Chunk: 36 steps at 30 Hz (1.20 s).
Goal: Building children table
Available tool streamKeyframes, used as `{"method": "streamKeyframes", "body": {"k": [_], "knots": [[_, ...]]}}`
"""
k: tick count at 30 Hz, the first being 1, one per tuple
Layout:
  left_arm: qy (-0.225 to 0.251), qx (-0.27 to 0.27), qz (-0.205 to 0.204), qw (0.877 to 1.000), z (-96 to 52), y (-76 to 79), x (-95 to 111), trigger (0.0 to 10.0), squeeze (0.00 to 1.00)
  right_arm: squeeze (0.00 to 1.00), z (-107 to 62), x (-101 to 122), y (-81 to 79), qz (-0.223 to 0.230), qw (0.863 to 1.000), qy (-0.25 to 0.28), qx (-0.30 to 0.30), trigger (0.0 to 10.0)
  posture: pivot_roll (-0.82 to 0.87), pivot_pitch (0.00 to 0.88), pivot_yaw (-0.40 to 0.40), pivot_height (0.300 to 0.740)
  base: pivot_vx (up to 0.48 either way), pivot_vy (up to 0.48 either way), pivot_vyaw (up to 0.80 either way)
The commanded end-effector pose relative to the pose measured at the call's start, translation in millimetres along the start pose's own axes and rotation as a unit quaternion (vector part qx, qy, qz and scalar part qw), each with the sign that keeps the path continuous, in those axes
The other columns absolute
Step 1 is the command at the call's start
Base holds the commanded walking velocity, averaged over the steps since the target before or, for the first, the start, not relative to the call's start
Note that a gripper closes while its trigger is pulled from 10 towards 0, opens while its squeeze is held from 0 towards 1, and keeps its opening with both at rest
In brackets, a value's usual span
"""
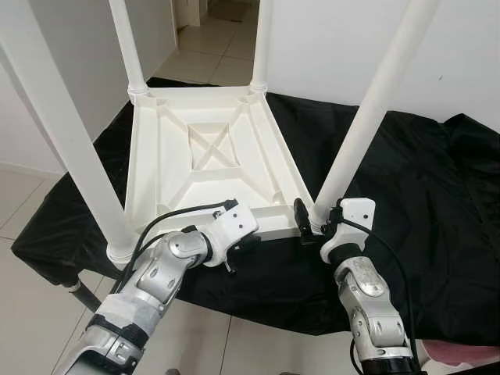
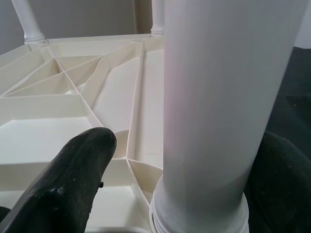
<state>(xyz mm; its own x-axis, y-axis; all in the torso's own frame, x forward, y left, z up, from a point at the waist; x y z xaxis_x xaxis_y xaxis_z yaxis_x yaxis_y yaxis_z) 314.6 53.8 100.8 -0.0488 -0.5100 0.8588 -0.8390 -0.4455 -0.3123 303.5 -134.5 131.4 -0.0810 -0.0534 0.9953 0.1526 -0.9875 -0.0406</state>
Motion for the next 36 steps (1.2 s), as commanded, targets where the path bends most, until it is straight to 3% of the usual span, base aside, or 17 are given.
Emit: {"method": "streamKeyframes", "body": {"k": [1,2,3,4,7,12,13,14,15,19,24,26,28,32,34,35,36], "knots": [[-0.028,0.015,-0.010,0.999,-6.5,-3.0,-16,10.0,0.00,0.00,1.0,-2,0.4,0.000,1.000,-0.002,0.007,10.0,-0.06,0.000,-0.051,0.740,0.000,0.000,0.00],[-0.019,0.009,-0.016,1.000,-7.3,-1.6,-14,10.0,0.31,0.00,1.2,-3,2.0,-0.003,1.000,-0.003,0.008,10.0,-0.06,0.000,-0.052,0.740,0.000,0.000,0.00],[-0.019,0.009,-0.016,1.000,-7.3,-1.6,-14,10.0,0.31,0.00,1.2,-3,2.0,-0.003,1.000,-0.003,0.008,10.0,-0.06,0.000,-0.052,0.740,0.000,0.000,0.00],[-0.014,0.006,-0.024,1.000,-7.9,-1.1,-13,10.0,1.00,0.00,1.1,-4,3.6,-0.005,1.000,-0.004,0.008,10.0,-0.06,0.000,-0.052,0.740,0.000,0.000,0.00],[0.000,-0.008,-0.035,0.999,-9.5,1.5,-10,10.0,1.00,0.00,0.7,-6,6.0,-0.009,1.000,-0.007,0.008,10.0,-0.06,0.000,-0.055,0.740,0.000,0.000,0.00],[0.005,-0.014,-0.012,1.000,-10.3,3.9,-8,10.0,1.00,0.00,0.5,-7,7.5,-0.011,1.000,-0.007,0.012,10.0,-0.06,0.000,-0.055,0.740,0.000,0.000,0.00],[0.007,-0.018,-0.008,1.000,-10.2,5.3,-7,10.0,0.91,0.00,0.5,-7,8.8,-0.014,1.000,-0.007,0.015,10.0,-0.06,0.000,-0.053,0.740,0.000,0.000,0.00],[0.007,-0.018,-0.008,1.000,-10.2,5.3,-7,10.0,0.91,0.00,0.5,-7,8.8,-0.014,1.000,-0.007,0.015,10.0,-0.06,0.000,-0.053,0.740,0.000,0.000,0.00],[0.027,-0.026,-0.012,0.999,-10.6,7.9,1,10.0,0.00,0.00,0.9,-9,11.0,-0.020,1.000,-0.006,0.024,10.0,-0.06,0.000,-0.051,0.740,0.000,0.000,0.00],[0.082,-0.037,-0.011,0.996,-13.2,12.0,21,10.0,0.00,0.00,3.5,-8,16.8,-0.038,0.998,0.004,0.046,10.0,-0.06,0.000,-0.048,0.740,0.000,0.000,0.00],[0.094,-0.030,-0.001,0.995,-11.9,14.0,27,10.0,0.00,0.00,7.4,-1,21.5,-0.051,0.996,0.024,0.068,10.0,-0.05,0.000,-0.046,0.740,0.000,0.000,0.00],[0.111,-0.009,-0.034,0.993,-6.3,13.9,38,10.0,0.00,0.00,12.2,4,26.7,-0.065,0.993,0.033,0.091,10.0,-0.06,0.000,-0.041,0.740,0.000,0.000,0.00],[0.111,-0.009,-0.034,0.993,-6.3,13.9,38,10.0,0.00,0.00,12.2,4,26.7,-0.065,0.993,0.033,0.091,10.0,-0.06,0.000,-0.041,0.740,0.000,0.000,0.00],[0.179,0.012,-0.060,0.982,-3.2,16.5,69,10.0,0.00,0.00,17.8,4,27.3,-0.064,0.989,0.027,0.127,10.0,-0.05,0.000,-0.043,0.740,0.000,0.000,0.00],[0.179,0.012,-0.060,0.982,-3.2,16.5,69,10.0,0.00,0.00,17.8,4,27.3,-0.064,0.989,0.027,0.127,10.0,-0.05,0.000,-0.043,0.740,0.000,0.000,0.00],[0.192,0.011,-0.063,0.979,-2.3,19.8,76,10.0,0.00,0.00,18.0,1,27.3,-0.060,0.988,0.018,0.143,6.6,-0.05,0.000,-0.045,0.740,0.000,0.000,0.00],[0.192,0.011,-0.063,0.979,-2.3,19.8,76,10.0,0.00,0.00,18.0,1,27.3,-0.060,0.988,0.018,0.143,6.6,-0.05,0.000,-0.045,0.740,0.000,0.000,0.00]]}}
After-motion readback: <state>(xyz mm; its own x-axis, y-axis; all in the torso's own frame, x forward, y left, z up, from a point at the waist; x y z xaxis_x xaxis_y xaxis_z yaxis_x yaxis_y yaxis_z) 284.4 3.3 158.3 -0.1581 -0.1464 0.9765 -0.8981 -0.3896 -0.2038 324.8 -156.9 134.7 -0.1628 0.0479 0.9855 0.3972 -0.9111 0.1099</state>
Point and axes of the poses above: a point about 5 cm out from each wrist's last joint towards the gripper, its own z axis pointing out of the wrist towards the gripper, its own x axis along the axis of the wrist's last joint, y = z × x, the point moved 3 cm from there along z, pointing out of the wrist towards the gripper, and after that the axes turned 1 degree about -z, right-handed, at the moved point
